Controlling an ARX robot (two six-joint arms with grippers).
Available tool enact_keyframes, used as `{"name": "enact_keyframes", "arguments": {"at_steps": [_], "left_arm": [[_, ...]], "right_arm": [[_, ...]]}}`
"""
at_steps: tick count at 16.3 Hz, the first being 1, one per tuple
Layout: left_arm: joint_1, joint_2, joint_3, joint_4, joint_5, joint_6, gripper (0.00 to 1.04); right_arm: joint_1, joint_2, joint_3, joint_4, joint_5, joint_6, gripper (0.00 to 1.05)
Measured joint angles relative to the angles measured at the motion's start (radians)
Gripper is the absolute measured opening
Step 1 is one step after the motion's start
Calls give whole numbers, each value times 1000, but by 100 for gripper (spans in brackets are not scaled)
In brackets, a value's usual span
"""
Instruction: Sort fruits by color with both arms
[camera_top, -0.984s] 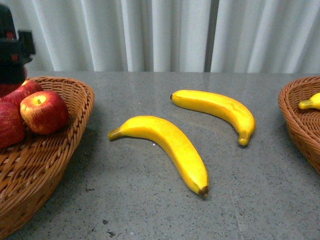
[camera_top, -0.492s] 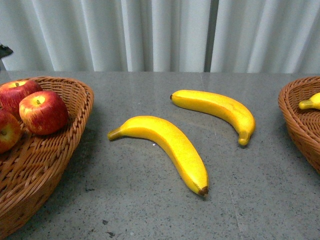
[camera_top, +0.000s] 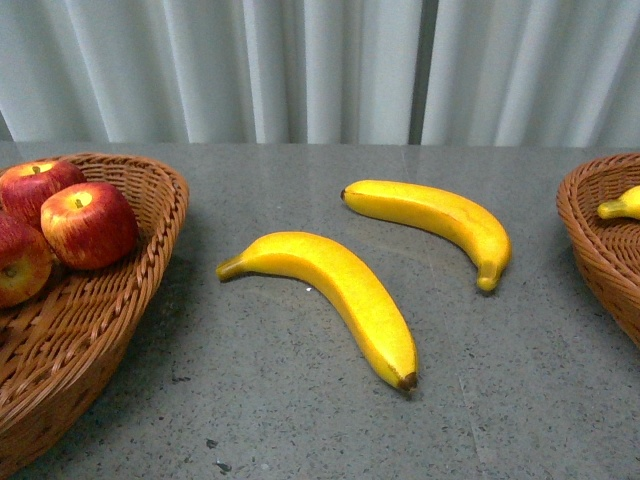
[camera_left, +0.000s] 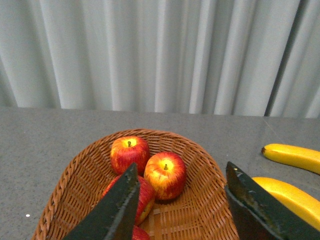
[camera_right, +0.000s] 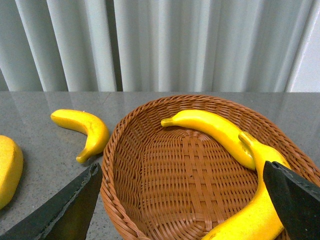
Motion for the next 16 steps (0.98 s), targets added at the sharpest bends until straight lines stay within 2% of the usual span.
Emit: {"name": "enact_keyframes", "arguments": {"at_steps": [5, 6, 7, 8, 16], "left_arm": [[79, -82, -90, -5, 79, 0, 5], [94, -107, -108, -8, 92, 2, 2], [157, -133, -126, -20, 176, 2, 1], [218, -153, -143, -27, 198, 2, 1], [211, -285, -205, -94, 216, 3, 1]], "right_arm": [[0, 0, 0, 0, 0, 0, 98], [0, 0, 0, 0, 0, 0, 98], [0, 0, 0, 0, 0, 0, 98], [0, 0, 0, 0, 0, 0, 98], [0, 0, 0, 0, 0, 0, 98]]}}
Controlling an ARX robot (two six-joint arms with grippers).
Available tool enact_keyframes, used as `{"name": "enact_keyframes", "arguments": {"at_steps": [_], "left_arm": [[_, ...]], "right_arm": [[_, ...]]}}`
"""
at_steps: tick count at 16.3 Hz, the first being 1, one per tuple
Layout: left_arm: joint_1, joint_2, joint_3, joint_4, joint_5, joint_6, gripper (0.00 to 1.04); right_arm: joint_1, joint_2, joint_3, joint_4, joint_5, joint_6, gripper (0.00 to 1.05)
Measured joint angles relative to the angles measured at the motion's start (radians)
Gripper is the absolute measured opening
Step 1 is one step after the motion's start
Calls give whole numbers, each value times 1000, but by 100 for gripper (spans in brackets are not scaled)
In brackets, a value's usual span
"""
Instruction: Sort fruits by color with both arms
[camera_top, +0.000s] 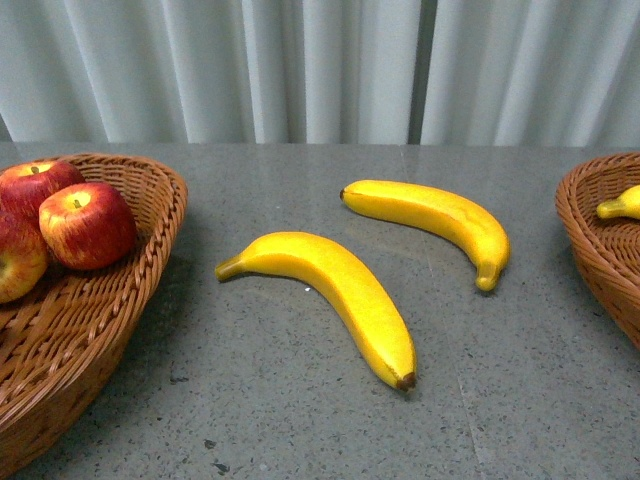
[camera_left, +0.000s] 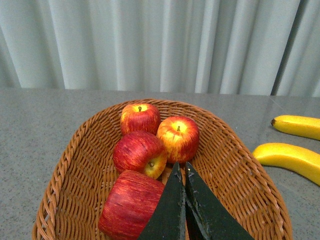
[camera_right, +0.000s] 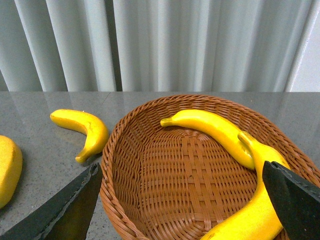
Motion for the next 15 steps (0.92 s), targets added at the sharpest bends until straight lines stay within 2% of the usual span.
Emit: {"name": "enact_keyframes", "arguments": {"at_steps": [1, 2, 12, 13, 15], "left_arm": [[0, -13, -16, 23, 0, 0, 1], [0, -126, -26, -145, 3, 1, 1], [0, -182, -26, -154, 0, 4, 1], [0, -182, -26, -154, 0, 4, 5], [0, -182, -26, -154, 0, 4, 27]], "right_arm": [[0, 0, 0, 0, 0, 0, 98], [0, 0, 0, 0, 0, 0, 98], [0, 0, 0, 0, 0, 0, 98], [0, 0, 0, 0, 0, 0, 98], [0, 0, 0, 0, 0, 0, 98]]}}
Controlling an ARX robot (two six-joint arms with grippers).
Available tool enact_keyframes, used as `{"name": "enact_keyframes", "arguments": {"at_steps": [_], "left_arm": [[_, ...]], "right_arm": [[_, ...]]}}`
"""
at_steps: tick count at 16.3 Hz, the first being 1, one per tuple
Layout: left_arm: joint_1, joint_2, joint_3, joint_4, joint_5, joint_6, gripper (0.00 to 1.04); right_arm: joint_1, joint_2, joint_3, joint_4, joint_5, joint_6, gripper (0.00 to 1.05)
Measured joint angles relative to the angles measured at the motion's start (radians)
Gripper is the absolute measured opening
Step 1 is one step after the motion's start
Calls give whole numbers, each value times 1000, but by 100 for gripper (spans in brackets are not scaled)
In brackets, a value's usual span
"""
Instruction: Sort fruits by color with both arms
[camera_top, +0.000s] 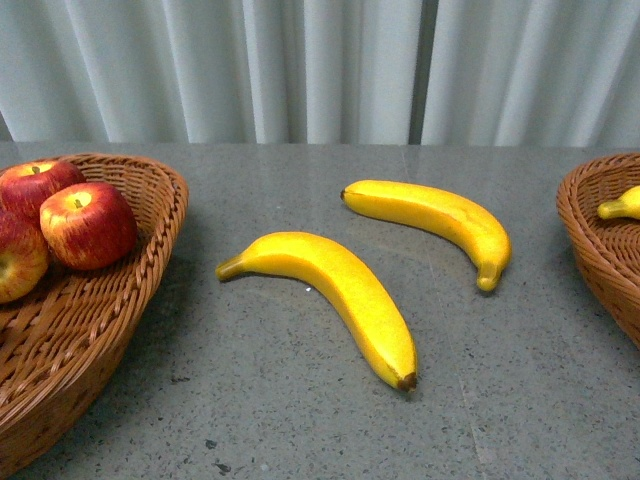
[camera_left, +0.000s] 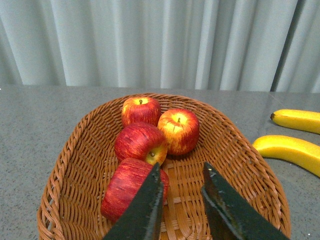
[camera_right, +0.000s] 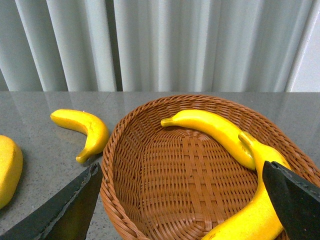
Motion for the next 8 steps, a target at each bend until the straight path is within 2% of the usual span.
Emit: {"name": "enact_keyframes", "arguments": {"at_steps": [4, 5, 6, 7, 8], "left_arm": [[0, 0, 0, 0, 0, 0, 65], [0, 0, 0, 0, 0, 0, 83], [0, 0, 0, 0, 0, 0, 96], [0, 0, 0, 0, 0, 1, 99], [0, 0, 0, 0, 0, 1, 98]], "right_arm": [[0, 0, 0, 0, 0, 0, 98], [0, 0, 0, 0, 0, 0, 98], [0, 0, 0, 0, 0, 0, 98], [0, 0, 0, 0, 0, 0, 98], [0, 0, 0, 0, 0, 0, 98]]}}
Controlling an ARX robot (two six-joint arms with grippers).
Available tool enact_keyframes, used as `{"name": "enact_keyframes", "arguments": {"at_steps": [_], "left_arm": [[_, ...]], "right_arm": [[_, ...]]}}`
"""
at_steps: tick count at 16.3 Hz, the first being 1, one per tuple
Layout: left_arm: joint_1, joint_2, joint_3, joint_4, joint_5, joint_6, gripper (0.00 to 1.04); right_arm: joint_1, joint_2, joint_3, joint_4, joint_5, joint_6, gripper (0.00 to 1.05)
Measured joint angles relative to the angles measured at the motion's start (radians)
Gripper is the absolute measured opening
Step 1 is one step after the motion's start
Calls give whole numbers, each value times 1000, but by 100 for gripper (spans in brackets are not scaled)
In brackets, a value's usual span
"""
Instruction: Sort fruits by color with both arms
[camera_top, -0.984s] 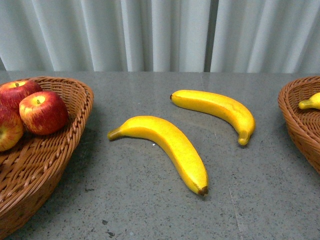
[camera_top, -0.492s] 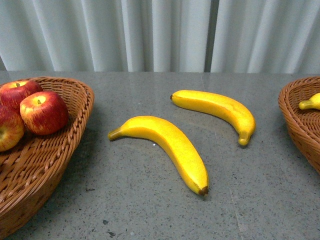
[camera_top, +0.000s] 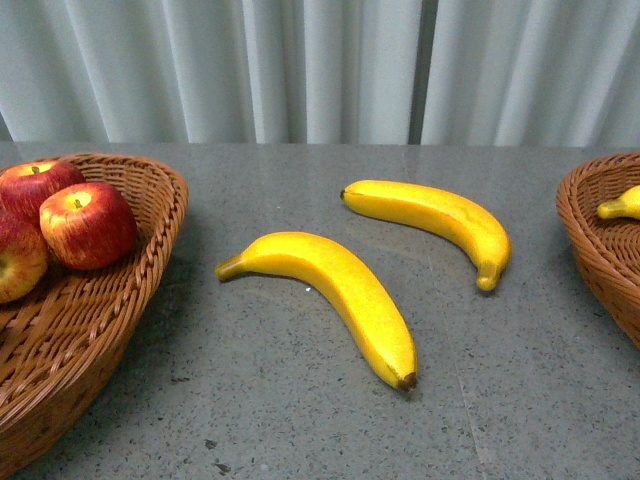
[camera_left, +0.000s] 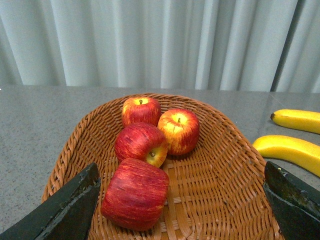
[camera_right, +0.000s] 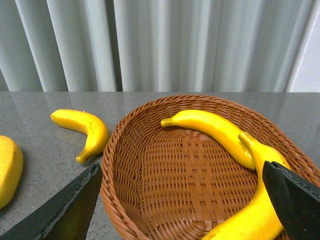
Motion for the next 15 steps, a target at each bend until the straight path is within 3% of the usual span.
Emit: {"name": "enact_keyframes", "arguments": {"at_steps": [4, 5, 6, 7, 8, 11, 15], "left_arm": [[0, 0, 0, 0, 0, 0, 98], [0, 0, 0, 0, -2, 0, 98], [0, 0, 0, 1, 2, 0, 98], [0, 0, 0, 0, 0, 0, 98], [0, 0, 0, 0, -2, 0, 98], [0, 0, 0, 0, 0, 0, 98], [0, 0, 0, 0, 0, 0, 98]], "right_arm": [[0, 0, 0, -1, -1, 0, 98], [-63, 56, 32, -91, -153, 42, 98], [-141, 248, 80, -8, -299, 121, 98], [-92, 394, 132, 119, -351, 167, 98], [-11, 511, 185, 234, -339, 180, 98], [247, 951, 400, 504, -182, 182, 98], [447, 1419, 772, 489, -67, 163, 98]]}}
